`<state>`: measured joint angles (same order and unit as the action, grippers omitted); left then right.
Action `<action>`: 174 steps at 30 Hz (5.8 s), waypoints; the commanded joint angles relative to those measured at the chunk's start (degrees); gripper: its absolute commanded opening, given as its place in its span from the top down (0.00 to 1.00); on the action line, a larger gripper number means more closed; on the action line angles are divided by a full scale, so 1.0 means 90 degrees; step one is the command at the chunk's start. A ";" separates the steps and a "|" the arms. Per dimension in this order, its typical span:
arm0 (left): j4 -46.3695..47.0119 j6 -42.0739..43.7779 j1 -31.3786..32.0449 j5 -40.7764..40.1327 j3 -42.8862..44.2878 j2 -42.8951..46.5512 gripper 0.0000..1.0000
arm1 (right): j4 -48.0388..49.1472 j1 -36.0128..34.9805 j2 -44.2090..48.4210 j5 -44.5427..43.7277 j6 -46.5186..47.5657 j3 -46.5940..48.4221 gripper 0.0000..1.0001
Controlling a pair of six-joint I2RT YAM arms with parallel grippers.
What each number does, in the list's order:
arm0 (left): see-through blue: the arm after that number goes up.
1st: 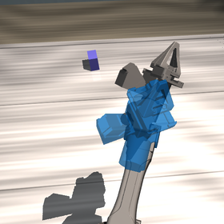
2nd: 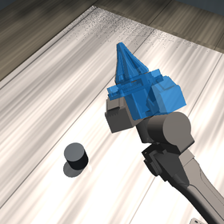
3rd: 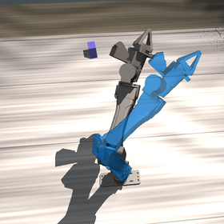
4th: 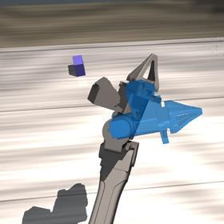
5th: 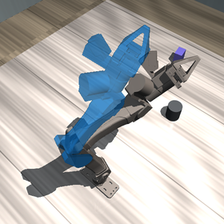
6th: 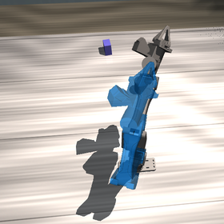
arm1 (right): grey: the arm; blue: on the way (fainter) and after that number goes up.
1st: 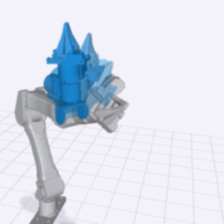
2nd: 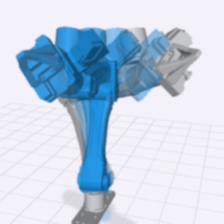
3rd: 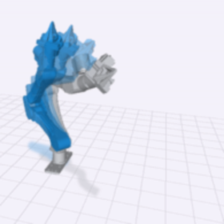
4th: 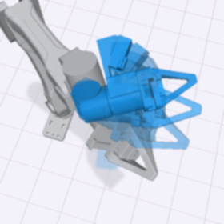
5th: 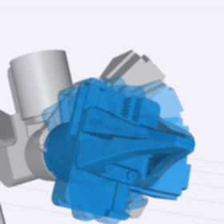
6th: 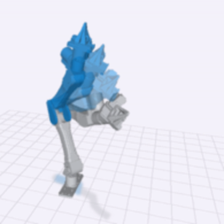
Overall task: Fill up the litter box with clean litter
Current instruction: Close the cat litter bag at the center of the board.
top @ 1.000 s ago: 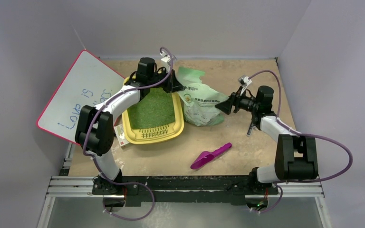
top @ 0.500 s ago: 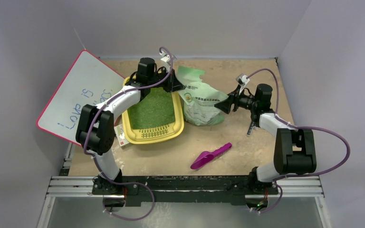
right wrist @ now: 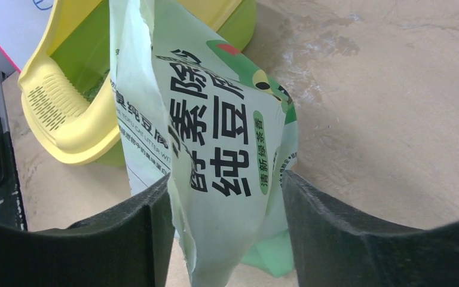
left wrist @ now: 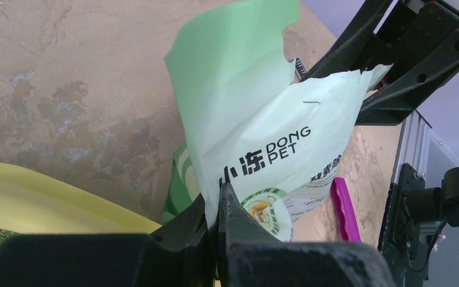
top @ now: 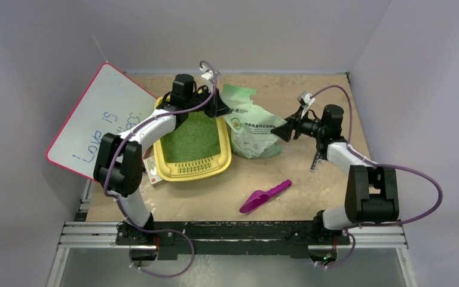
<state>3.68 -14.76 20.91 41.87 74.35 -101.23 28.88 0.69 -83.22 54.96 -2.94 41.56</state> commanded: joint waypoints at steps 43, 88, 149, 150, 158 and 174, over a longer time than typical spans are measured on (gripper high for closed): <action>0.2628 -0.1187 0.0058 0.0083 -0.1418 0.0776 0.53 | -0.1547 0.0060 0.0521 0.0133 -0.0194 0.0536 1.00; 0.4051 -0.1680 0.0275 -0.0749 -0.1880 0.0796 1.00 | -0.1091 0.0065 0.0988 -0.0183 -0.0578 0.0142 0.63; 0.2559 -0.1894 0.0304 -0.0770 -0.0956 0.0638 1.00 | -0.2746 -0.0263 -0.0510 0.0382 0.0102 0.1954 0.80; 0.2467 -0.1882 0.0275 -0.0746 -0.0924 0.0630 1.00 | -0.2724 -0.0250 -0.0502 0.0387 0.0041 0.1926 0.91; 0.1208 -0.1411 0.0099 -0.0723 -0.0570 0.0521 1.00 | -0.2688 -0.0094 -0.0538 0.1100 -0.0739 0.1908 1.00; -0.0516 -0.0577 0.0084 -0.1191 0.0225 0.0073 1.00 | -0.2070 0.0104 0.0540 0.0476 0.0451 0.0730 0.37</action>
<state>4.34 -23.81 22.52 33.08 74.08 -100.07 2.74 1.98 -81.01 61.47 -1.89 53.10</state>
